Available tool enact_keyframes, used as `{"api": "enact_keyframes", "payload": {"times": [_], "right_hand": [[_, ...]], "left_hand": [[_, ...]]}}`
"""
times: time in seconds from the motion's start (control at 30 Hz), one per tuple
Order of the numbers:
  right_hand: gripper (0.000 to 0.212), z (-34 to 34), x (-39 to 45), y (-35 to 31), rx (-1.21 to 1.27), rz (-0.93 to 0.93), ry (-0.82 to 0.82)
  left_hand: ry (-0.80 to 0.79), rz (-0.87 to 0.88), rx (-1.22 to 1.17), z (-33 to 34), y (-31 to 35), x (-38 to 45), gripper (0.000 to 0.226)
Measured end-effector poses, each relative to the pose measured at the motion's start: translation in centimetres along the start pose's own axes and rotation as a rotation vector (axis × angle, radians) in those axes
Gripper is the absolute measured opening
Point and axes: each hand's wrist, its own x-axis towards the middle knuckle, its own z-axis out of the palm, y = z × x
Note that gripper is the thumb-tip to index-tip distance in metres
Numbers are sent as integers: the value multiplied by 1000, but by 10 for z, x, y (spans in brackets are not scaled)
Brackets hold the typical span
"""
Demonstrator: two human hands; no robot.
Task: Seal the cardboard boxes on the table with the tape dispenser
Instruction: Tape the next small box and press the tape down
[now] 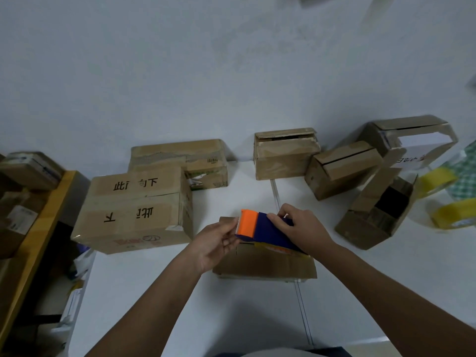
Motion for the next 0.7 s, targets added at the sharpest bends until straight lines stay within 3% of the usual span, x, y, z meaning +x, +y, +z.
{"api": "enact_keyframes", "payload": {"times": [0.1,0.47,0.7], "right_hand": [[33,-5,3,-2,-16,-17,-26],[41,-7,11,-8,-196,-60,-75],[39,-12,11,-10,-297,-83,-72]], "left_hand": [[44,35,16,0,-5,3,12],[233,260,438,10,-21,8,24],[295,326,403,8,-23,9,19]]}}
